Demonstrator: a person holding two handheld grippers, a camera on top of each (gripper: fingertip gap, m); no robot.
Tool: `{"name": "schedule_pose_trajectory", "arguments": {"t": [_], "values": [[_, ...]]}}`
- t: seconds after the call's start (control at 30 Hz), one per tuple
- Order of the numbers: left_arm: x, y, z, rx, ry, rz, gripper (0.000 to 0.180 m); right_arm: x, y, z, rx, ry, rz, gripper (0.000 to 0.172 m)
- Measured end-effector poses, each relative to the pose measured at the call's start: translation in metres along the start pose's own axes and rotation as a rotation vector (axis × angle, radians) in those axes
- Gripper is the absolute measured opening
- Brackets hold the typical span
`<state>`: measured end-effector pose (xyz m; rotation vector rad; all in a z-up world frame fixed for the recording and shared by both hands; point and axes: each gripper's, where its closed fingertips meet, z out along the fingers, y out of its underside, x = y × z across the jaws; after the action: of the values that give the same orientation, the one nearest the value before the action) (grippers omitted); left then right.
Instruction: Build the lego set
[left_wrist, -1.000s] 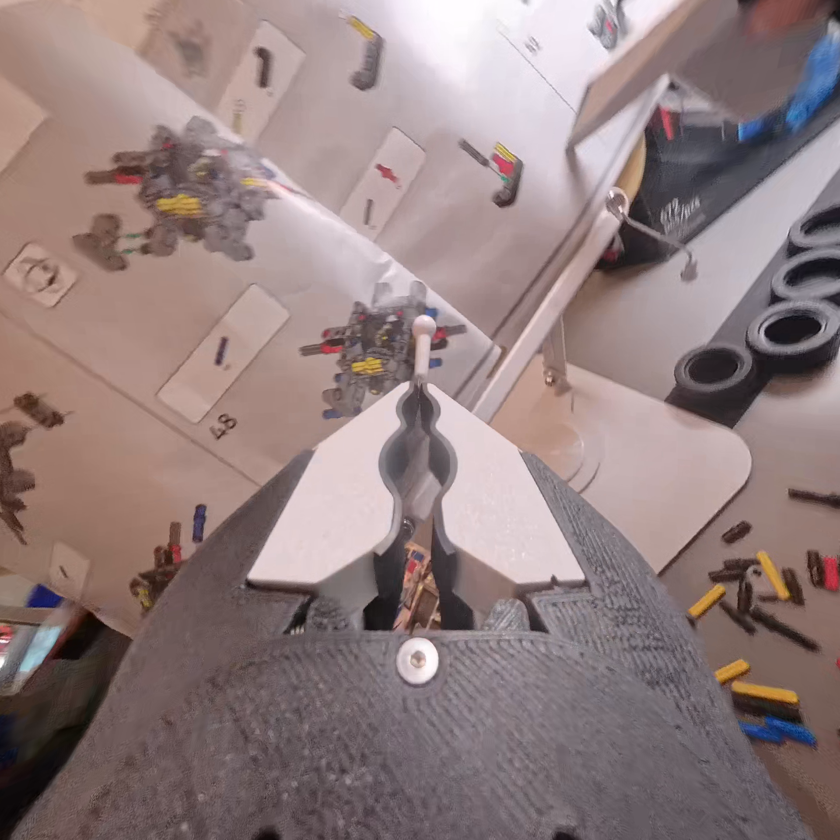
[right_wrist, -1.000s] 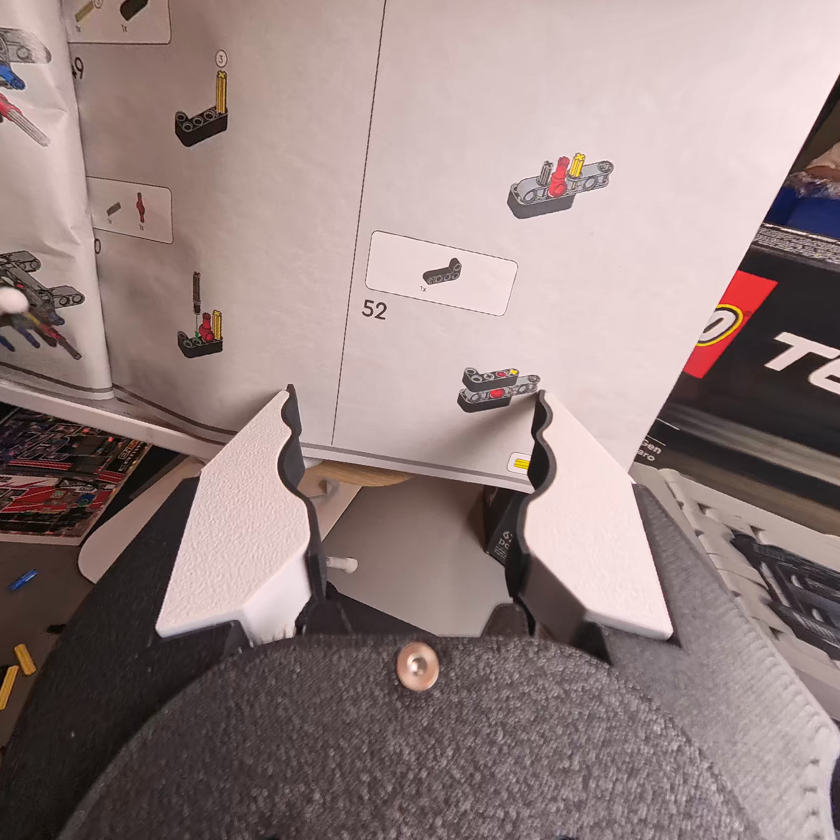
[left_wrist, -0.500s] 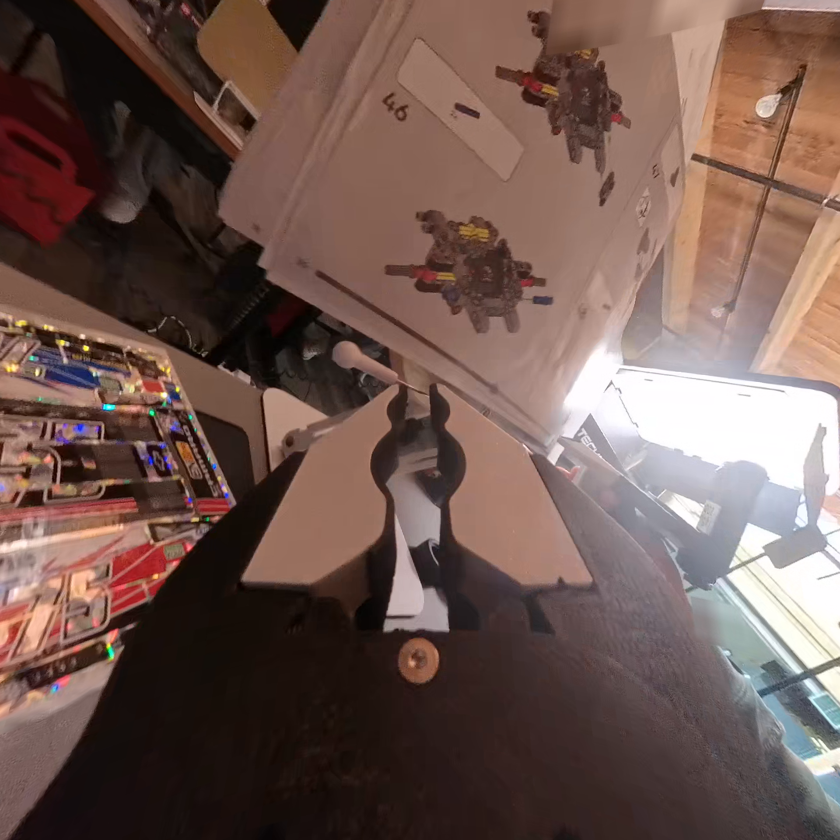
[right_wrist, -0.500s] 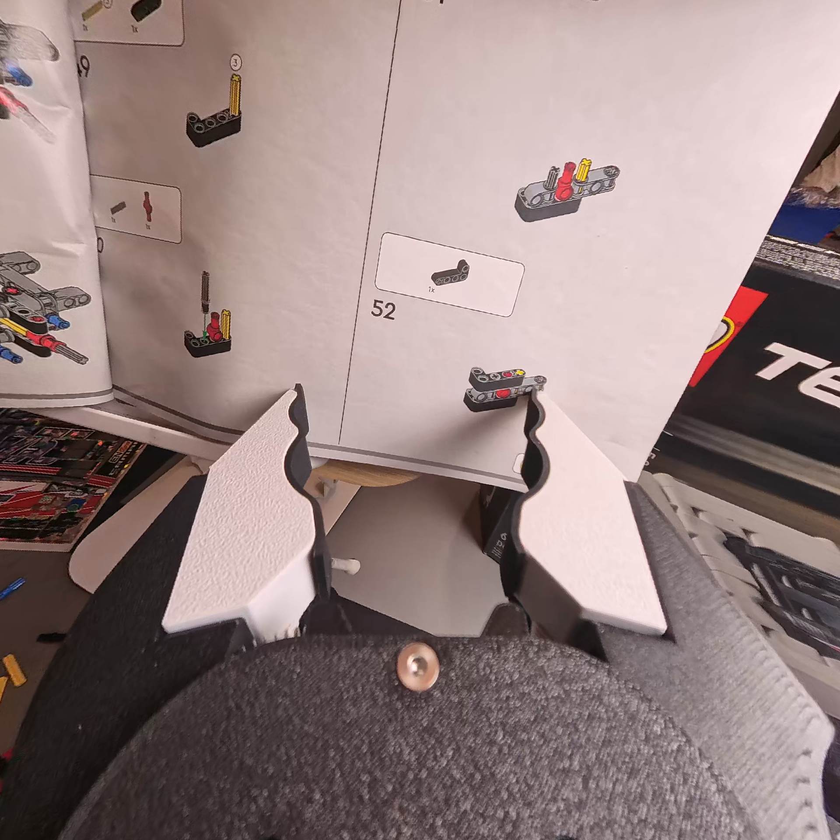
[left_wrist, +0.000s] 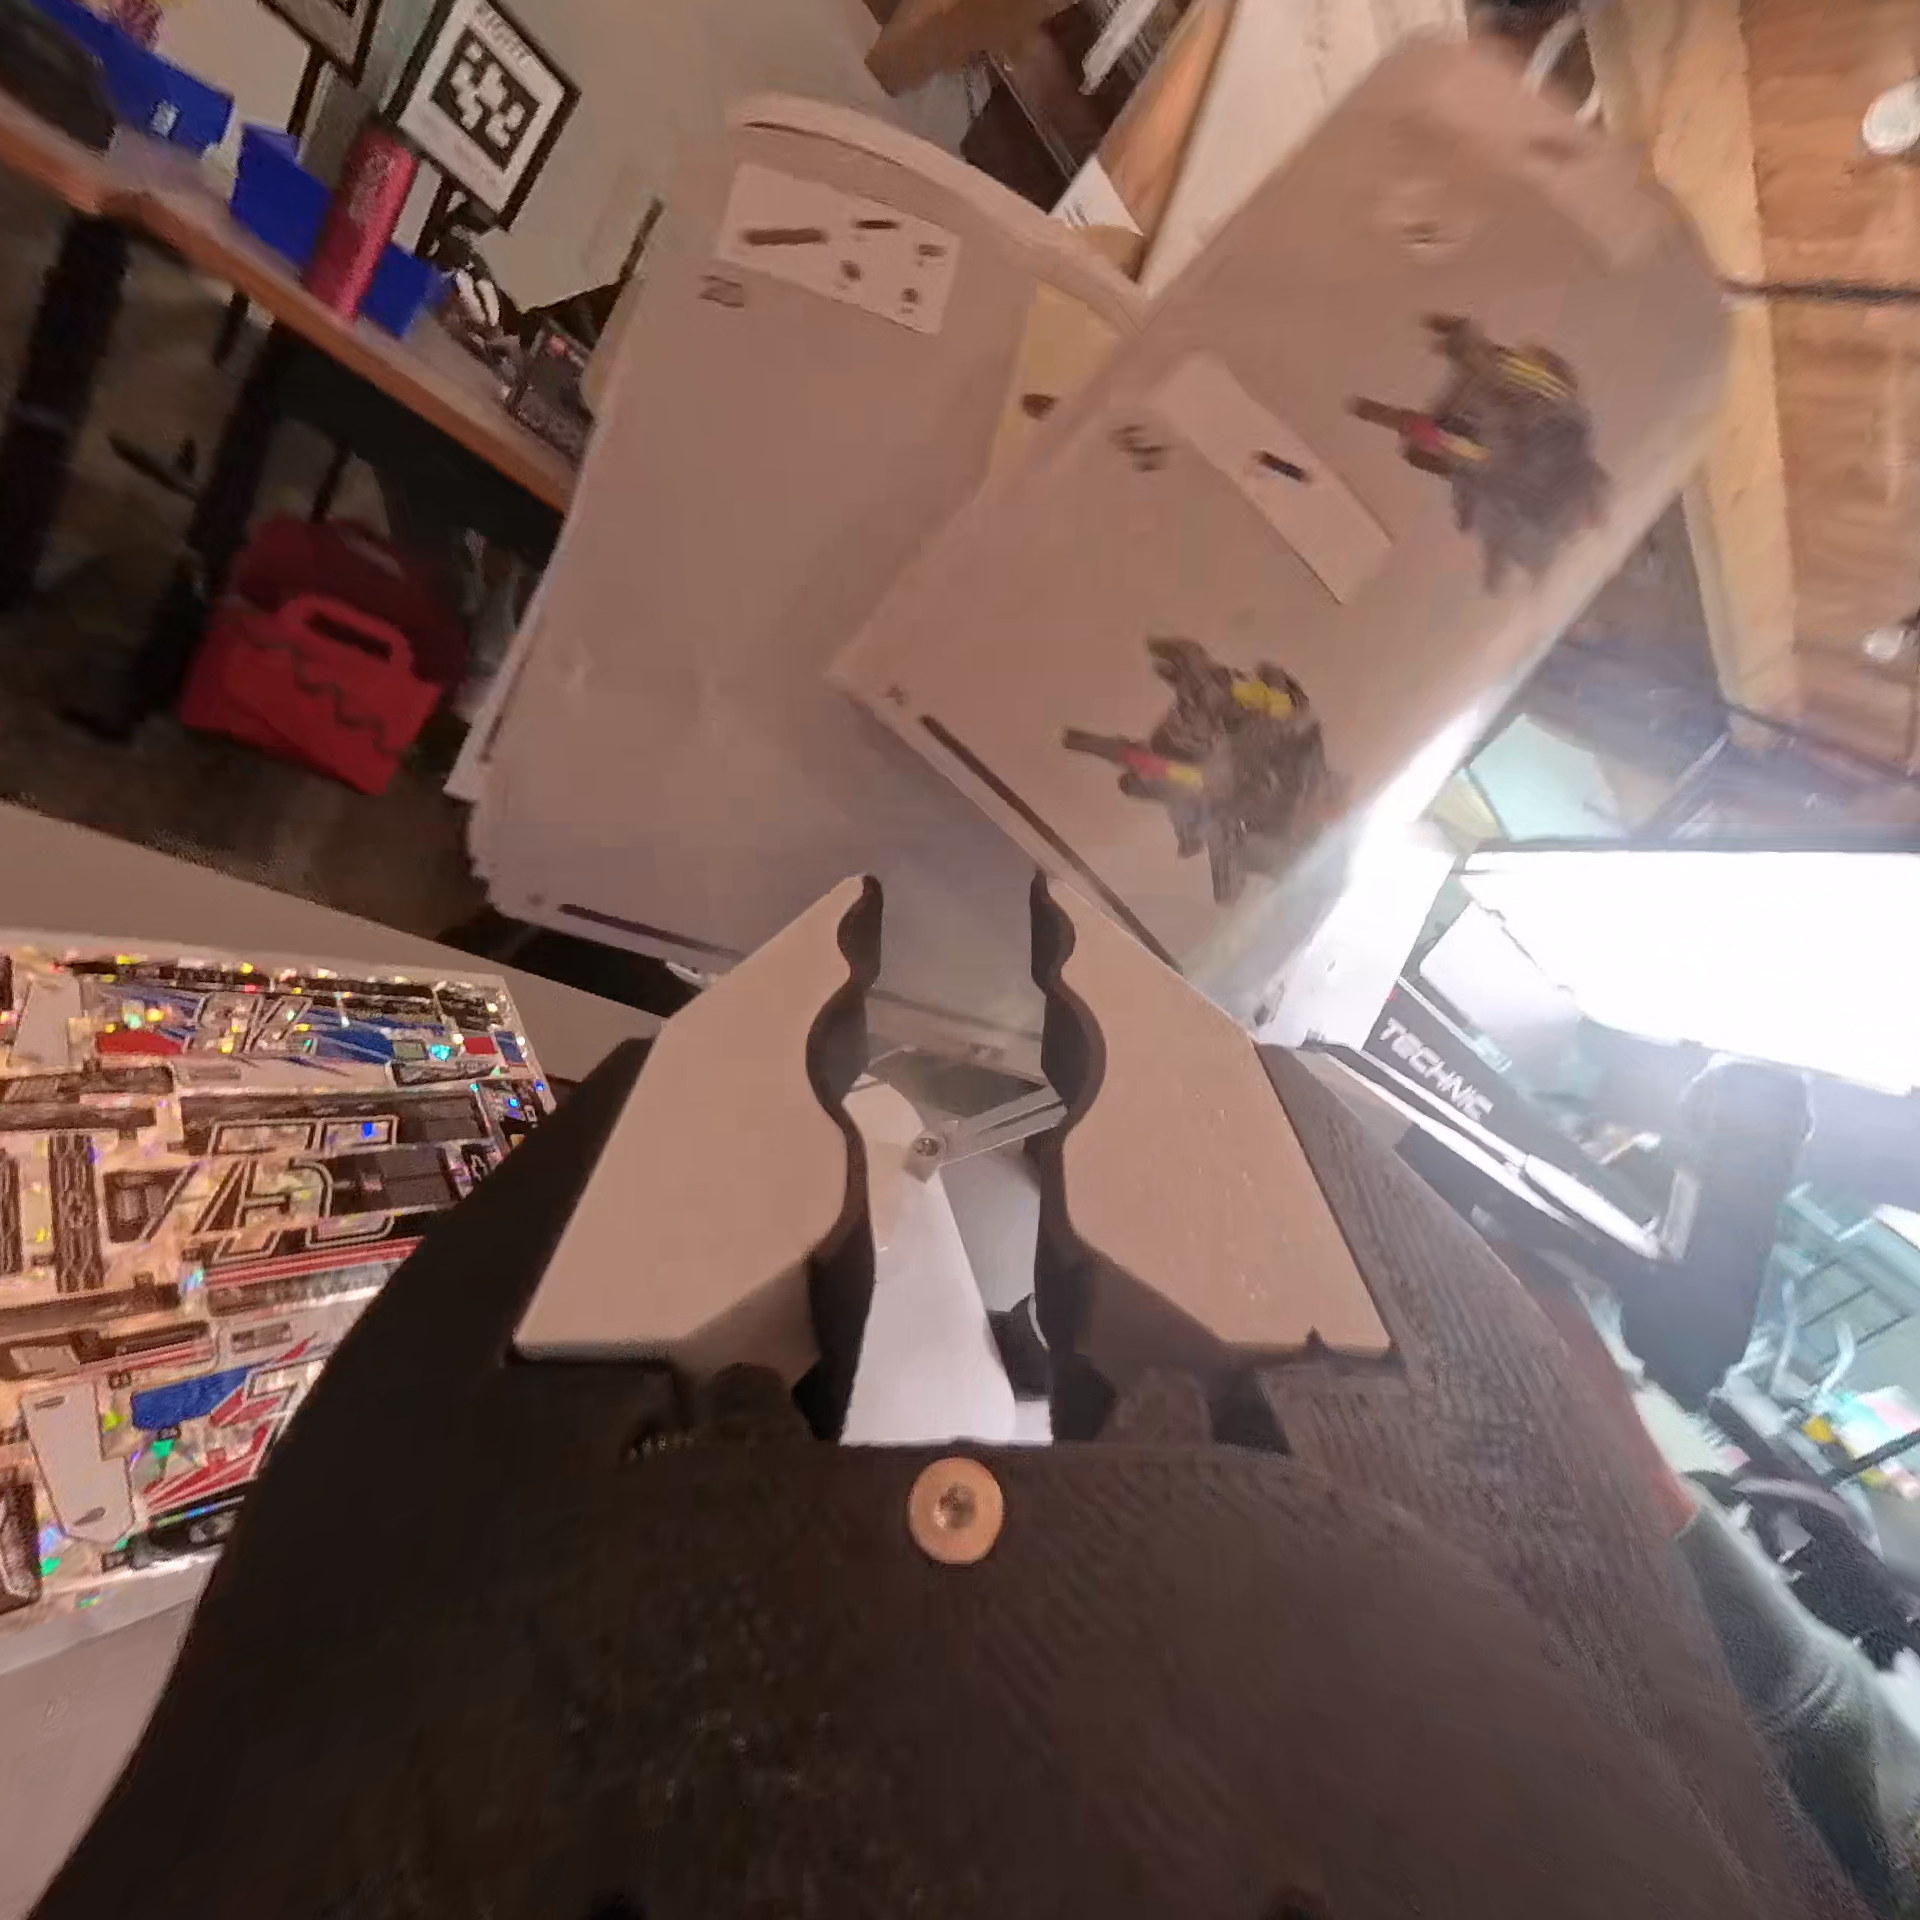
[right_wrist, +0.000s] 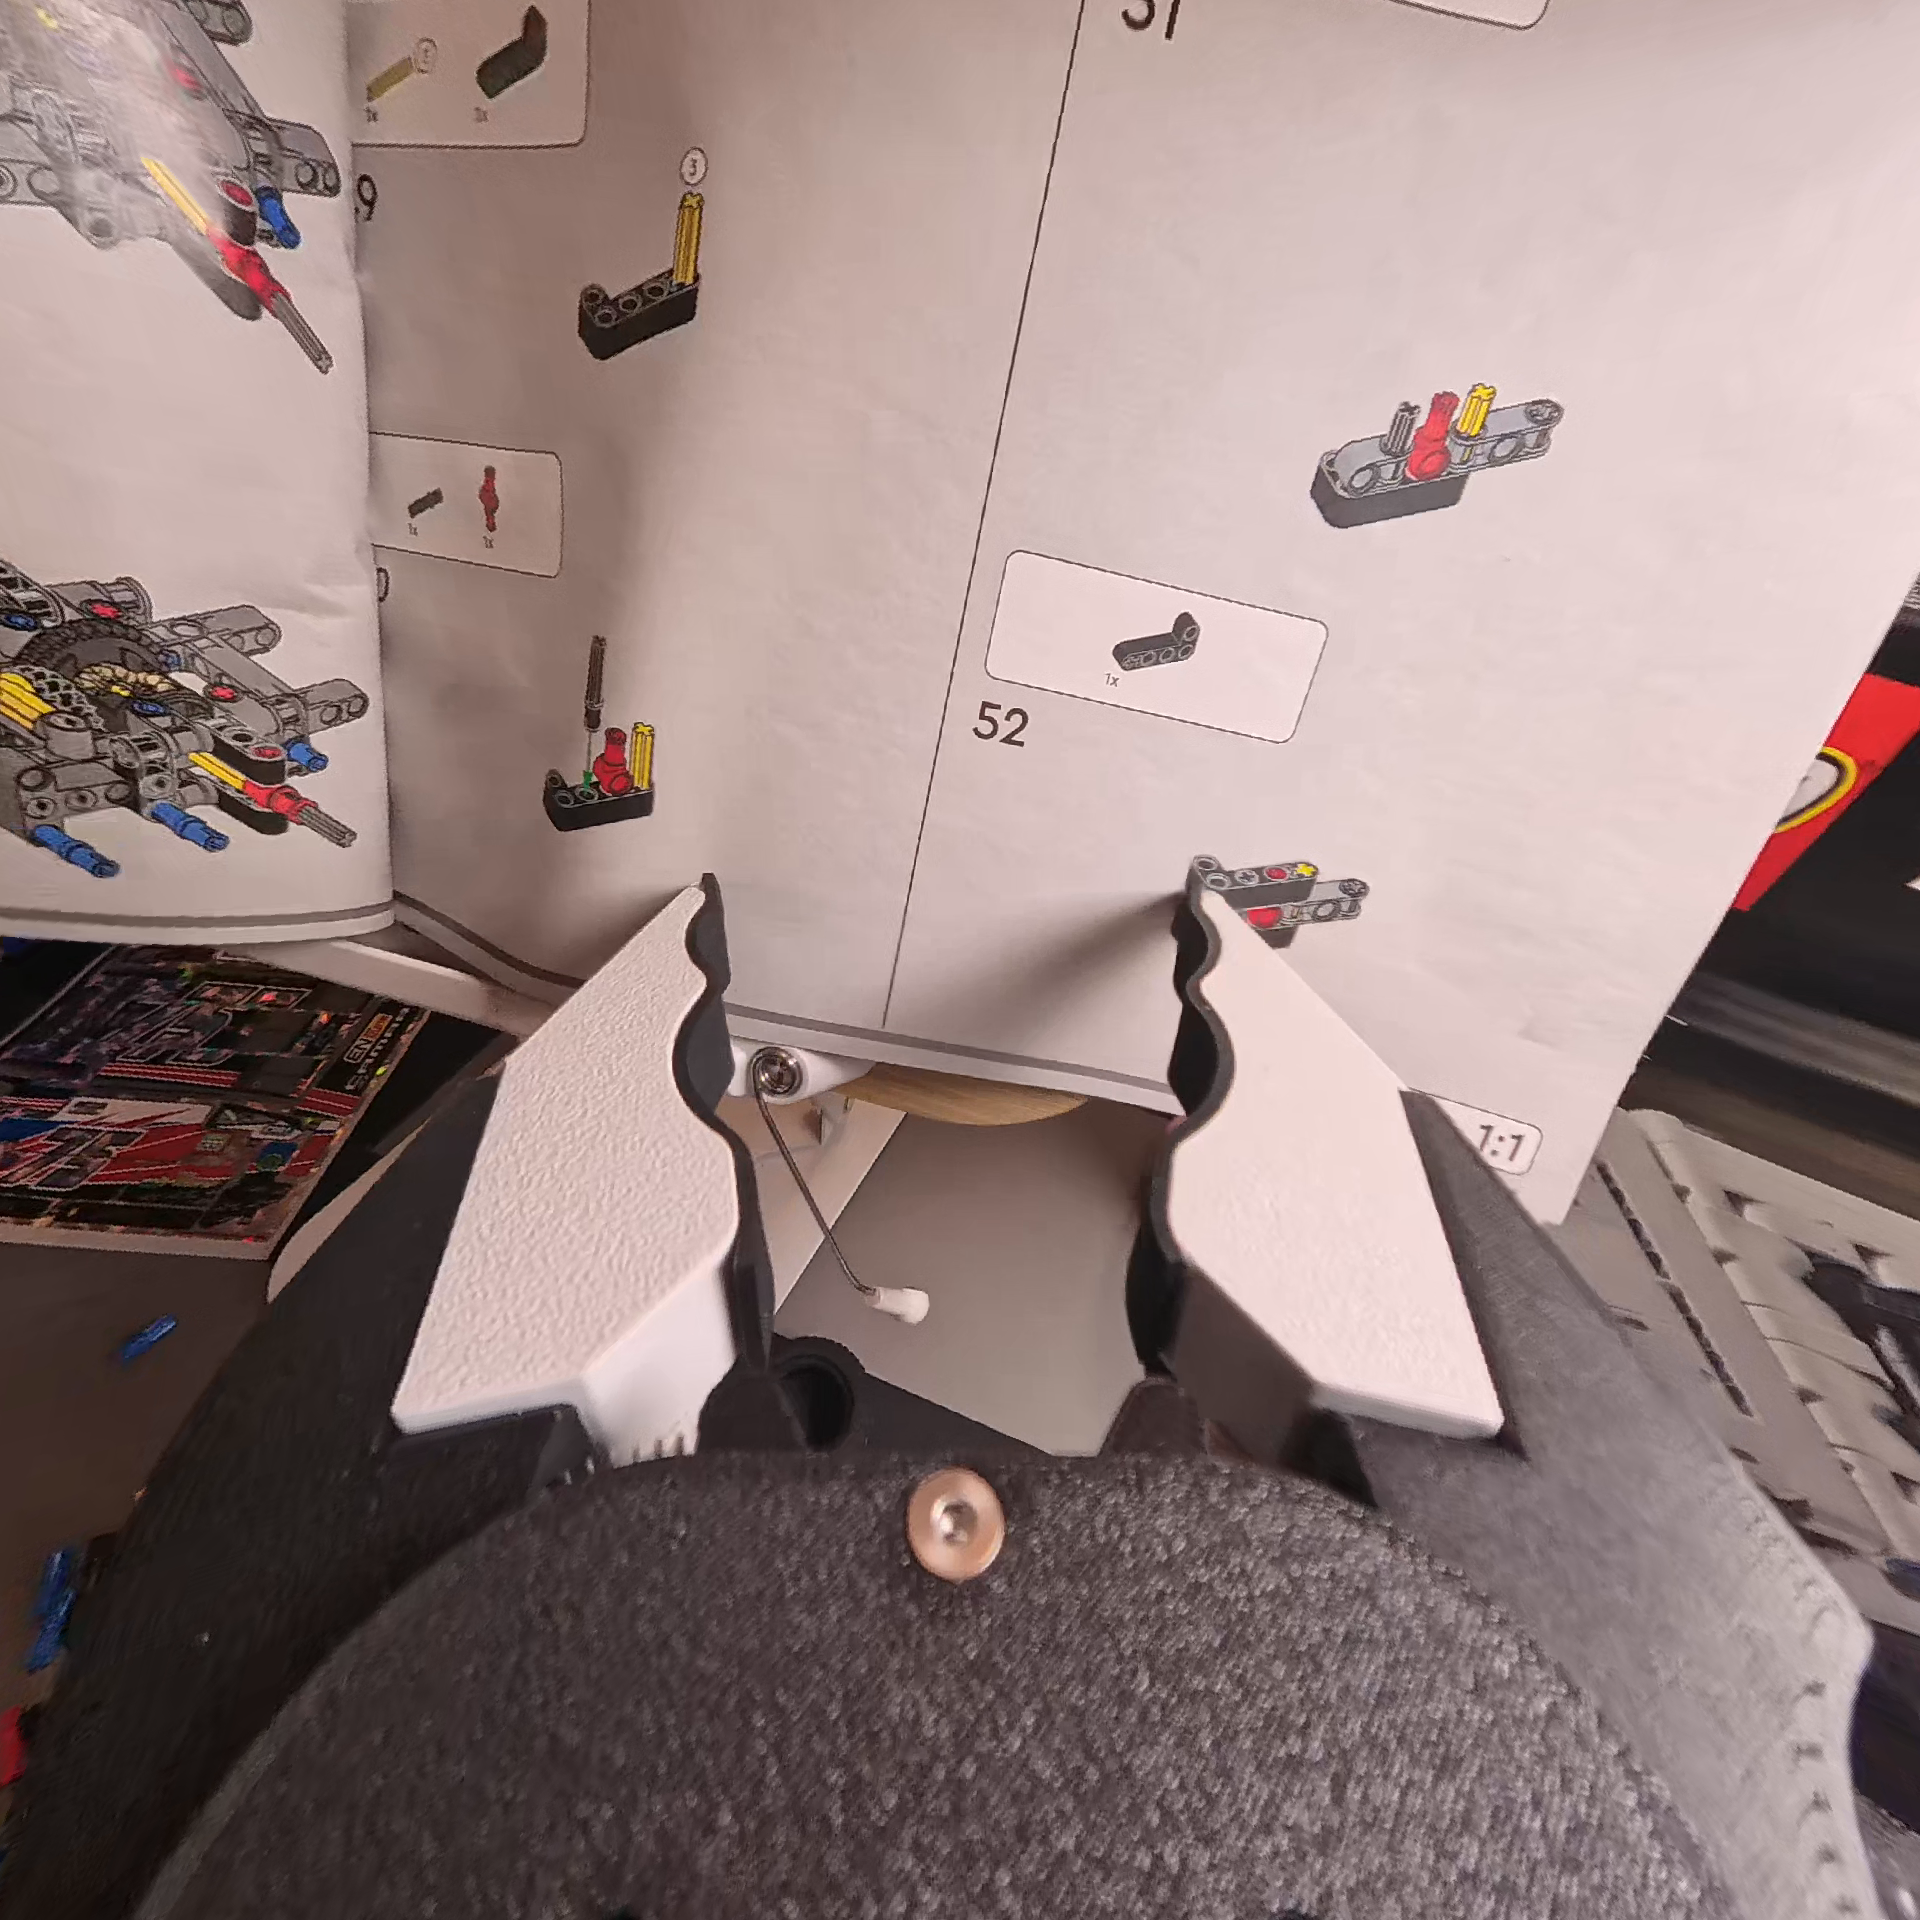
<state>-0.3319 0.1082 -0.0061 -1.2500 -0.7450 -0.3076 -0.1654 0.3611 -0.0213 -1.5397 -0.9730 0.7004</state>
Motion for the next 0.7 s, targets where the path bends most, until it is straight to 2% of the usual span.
{"name": "schedule_pose_trajectory", "arguments": {"t": [0.07, 0.2, 0.27, 0.37, 0.43, 0.53, 0.6, 0.63, 0.7], "values": [[-0.014, -0.008, -0.012, 0.046, -0.008, -0.076, 0.029, -0.007, -0.001, -0.001, 0.000, -0.021, -0.013, 0.068], [-0.024, -0.018, -0.051, 0.198, -0.022, -0.069, 0.025, -0.019, -0.002, 0.000, 0.010, -0.028, -0.078, 0.046], [-0.010, -0.029, -0.064, 0.249, -0.027, 0.062, 0.023, -0.023, -0.002, 0.001, 0.005, -0.036, -0.094, 0.037], [0.046, -0.034, -0.062, 0.238, 0.067, 0.309, 0.021, -0.028, -0.003, 0.001, 0.000, -0.041, -0.122, 0.030], [0.089, -0.013, -0.046, 0.130, 0.170, 0.480, 0.019, -0.028, -0.003, 0.001, 0.000, -0.044, -0.133, 0.029], [0.126, 0.047, -0.004, -0.138, 0.257, 0.707, 0.021, -0.028, -0.003, 0.001, -0.007, -0.067, -0.118, 0.030], [0.127, 0.079, 0.027, -0.262, 0.248, 0.818, 0.021, -0.029, -0.004, 0.000, -0.012, -0.081, -0.118, 0.033], [0.116, 0.088, 0.043, -0.305, 0.188, 0.907, 0.021, -0.028, -0.006, -0.001, -0.010, -0.083, -0.126, 0.037], [0.089, 0.090, 0.069, -0.342, 0.053, 1.079, 0.015, -0.021, -0.014, -0.005, 0.008, -0.064, -0.159, 0.053]]}}
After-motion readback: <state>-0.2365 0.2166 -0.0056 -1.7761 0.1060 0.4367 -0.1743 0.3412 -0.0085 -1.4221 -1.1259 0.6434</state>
